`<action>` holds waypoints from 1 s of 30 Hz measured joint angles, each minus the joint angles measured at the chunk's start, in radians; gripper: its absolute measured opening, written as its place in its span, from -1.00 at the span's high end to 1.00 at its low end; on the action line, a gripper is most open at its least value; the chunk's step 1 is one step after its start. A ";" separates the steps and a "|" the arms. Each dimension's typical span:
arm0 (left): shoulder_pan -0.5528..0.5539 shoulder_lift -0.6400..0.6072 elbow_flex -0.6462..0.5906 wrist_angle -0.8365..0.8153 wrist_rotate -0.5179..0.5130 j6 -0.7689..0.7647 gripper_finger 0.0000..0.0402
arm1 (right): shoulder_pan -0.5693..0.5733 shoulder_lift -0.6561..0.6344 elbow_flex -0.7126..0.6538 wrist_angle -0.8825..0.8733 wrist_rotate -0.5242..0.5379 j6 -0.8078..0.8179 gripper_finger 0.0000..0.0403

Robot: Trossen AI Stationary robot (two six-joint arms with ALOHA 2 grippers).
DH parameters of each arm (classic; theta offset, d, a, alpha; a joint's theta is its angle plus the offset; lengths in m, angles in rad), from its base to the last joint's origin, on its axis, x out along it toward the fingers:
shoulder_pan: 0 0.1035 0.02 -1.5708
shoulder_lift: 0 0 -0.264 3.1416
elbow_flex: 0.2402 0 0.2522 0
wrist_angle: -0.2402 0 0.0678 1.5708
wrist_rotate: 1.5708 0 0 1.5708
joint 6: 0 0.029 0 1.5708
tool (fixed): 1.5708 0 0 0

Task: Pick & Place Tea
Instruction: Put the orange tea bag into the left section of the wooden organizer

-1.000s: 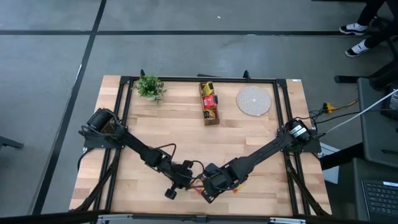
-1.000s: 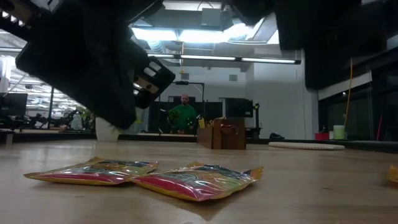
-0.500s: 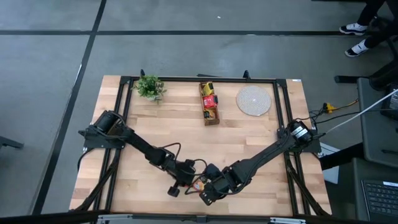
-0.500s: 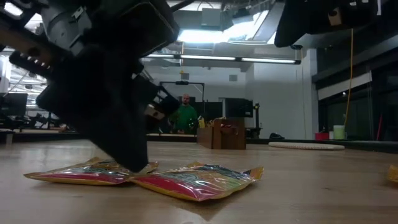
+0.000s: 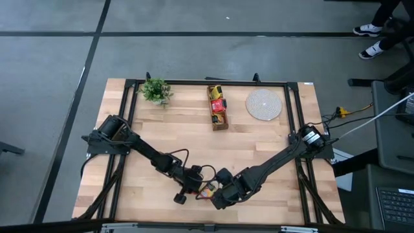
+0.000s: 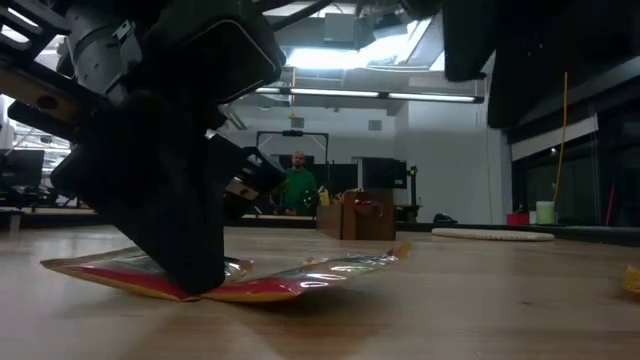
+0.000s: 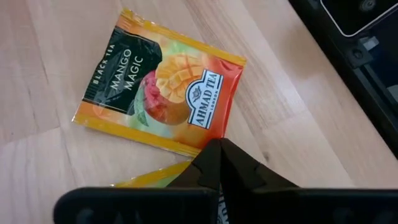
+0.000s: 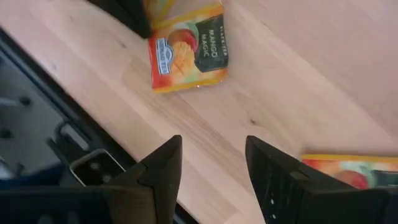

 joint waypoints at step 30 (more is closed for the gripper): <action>0.009 0.001 -0.002 0.009 0.029 -0.020 0.99 | -0.055 0.060 -0.216 0.361 0.060 0.195 -0.30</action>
